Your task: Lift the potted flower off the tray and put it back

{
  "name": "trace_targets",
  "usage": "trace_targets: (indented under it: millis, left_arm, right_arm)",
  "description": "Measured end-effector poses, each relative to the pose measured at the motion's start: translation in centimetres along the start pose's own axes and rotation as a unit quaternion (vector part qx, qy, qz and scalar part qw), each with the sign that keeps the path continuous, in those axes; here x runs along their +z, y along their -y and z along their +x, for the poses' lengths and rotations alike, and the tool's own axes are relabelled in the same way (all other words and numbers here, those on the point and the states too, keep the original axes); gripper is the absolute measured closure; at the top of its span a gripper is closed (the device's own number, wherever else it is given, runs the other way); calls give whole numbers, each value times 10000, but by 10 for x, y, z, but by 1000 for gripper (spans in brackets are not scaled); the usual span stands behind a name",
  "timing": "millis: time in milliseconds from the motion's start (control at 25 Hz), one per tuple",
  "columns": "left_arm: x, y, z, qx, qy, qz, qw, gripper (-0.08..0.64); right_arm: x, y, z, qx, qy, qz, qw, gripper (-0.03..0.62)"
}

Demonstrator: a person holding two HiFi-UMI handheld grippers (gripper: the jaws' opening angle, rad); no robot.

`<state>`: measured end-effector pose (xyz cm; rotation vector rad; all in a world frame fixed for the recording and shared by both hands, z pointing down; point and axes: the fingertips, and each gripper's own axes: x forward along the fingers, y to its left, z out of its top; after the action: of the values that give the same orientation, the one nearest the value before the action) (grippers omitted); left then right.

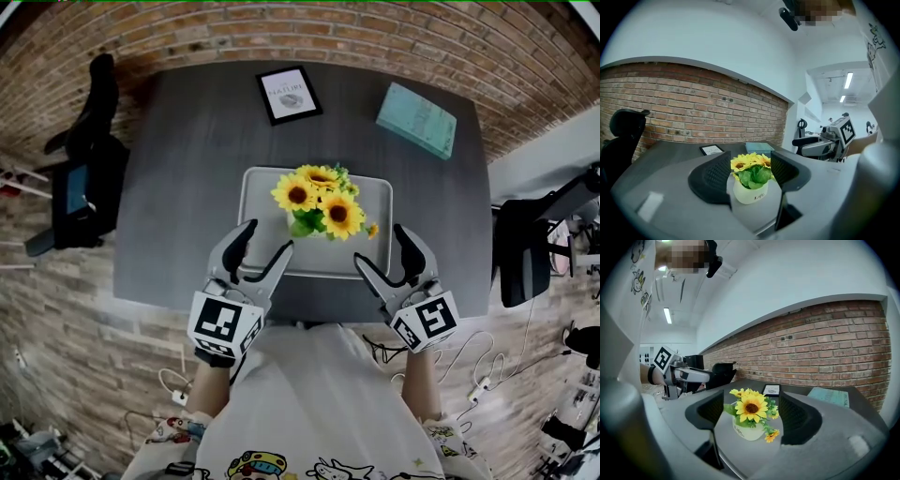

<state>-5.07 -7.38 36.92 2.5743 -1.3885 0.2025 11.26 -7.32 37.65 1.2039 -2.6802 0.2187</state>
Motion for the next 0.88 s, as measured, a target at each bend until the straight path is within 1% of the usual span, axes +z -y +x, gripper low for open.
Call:
trace_targets:
  millis: [160, 360, 720, 880]
  left_arm:
    - [-2, 3, 4, -93, -37, 28, 9999, 287]
    - [-8, 4, 9, -160, -141, 90, 9997, 287]
    - [-26, 5, 18, -249, -340, 138, 9990, 284]
    - [-35, 7, 23, -313, -469, 94, 9984, 282]
  right_arm:
    - [-3, -1, 4, 86, -54, 24, 9999, 229]
    - [-13, -7, 12, 299, -185, -17, 9994, 221]
    - [-38, -13, 26, 589, -509, -177, 9968, 204]
    - [-52, -14, 32, 697, -674, -231, 9950, 196]
